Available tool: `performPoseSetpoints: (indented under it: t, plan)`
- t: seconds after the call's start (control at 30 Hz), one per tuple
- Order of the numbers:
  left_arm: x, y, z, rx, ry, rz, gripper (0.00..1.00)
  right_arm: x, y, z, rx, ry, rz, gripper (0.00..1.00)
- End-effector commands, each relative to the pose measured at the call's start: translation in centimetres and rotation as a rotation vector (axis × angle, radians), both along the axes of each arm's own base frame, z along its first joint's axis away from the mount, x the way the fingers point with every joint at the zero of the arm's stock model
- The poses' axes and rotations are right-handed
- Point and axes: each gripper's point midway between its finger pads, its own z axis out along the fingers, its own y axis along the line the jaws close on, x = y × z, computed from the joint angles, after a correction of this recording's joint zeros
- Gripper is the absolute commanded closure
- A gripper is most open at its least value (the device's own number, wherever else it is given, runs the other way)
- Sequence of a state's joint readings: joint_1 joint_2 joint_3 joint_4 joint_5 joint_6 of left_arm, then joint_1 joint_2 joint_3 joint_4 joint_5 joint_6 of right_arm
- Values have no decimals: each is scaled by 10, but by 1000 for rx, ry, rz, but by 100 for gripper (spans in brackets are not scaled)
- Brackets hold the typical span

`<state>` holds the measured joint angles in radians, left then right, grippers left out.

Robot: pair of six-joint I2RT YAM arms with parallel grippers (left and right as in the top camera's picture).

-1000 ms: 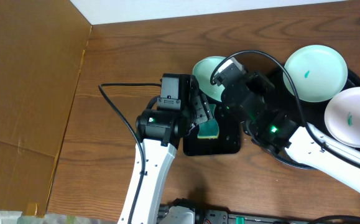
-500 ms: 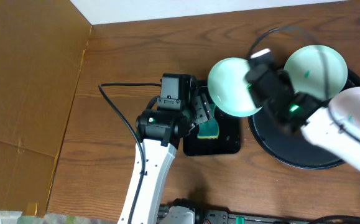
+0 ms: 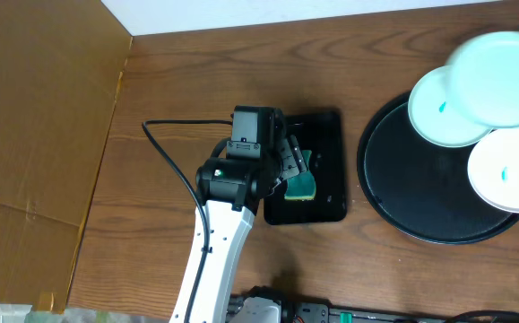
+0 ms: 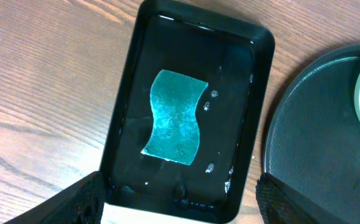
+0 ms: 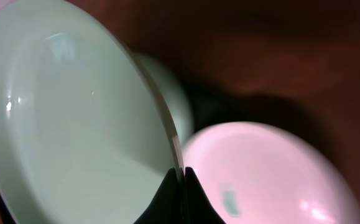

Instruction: Clean dirty plates on tray and stack at the side

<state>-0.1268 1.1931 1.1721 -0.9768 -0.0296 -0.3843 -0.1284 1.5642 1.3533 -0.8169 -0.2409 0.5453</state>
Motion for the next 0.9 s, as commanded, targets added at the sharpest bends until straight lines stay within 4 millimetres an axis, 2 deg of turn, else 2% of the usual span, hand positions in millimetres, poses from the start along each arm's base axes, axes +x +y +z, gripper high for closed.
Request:
performPoseSetpoints:
  t: [0.0,0.13,0.2,0.3,0.4,0.5,0.57,0.63,0.77,0.8,0.87]
  plan:
    - [2,2,7,7,-19,-2,22,-15,-59,7,52,12,-165,99]
    - [2,2,7,7,-19,-2,22,-51,-132,-8,52,96,-366,99]
    - [2,2,7,7,-20,-2,22,-70,-158,-17,47,148,-455,99]
    - [2,2,7,7,-19,-2,22,-97,-182,-34,39,242,-540,99]
    - [2,2,7,7,-19,-2,22,-121,-187,-57,10,365,-562,99]
    - [2,2,7,7,-19,-2,22,-134,-182,-81,1,448,-560,99]
    - [2,2,7,7,-19,-2,22,-145,-190,-94,-54,489,-585,99]
    - [2,2,7,7,-19,-2,22,-159,-195,-104,-80,539,-629,99]
    - [2,2,7,7,-19,-2,22,-172,-193,-114,-65,580,-640,99]
    - [2,2,7,7,-20,-2,21,-172,-193,-114,-63,580,-642,96]
    - [2,2,7,7,-19,-2,21,-161,-188,-112,-37,533,-565,79]
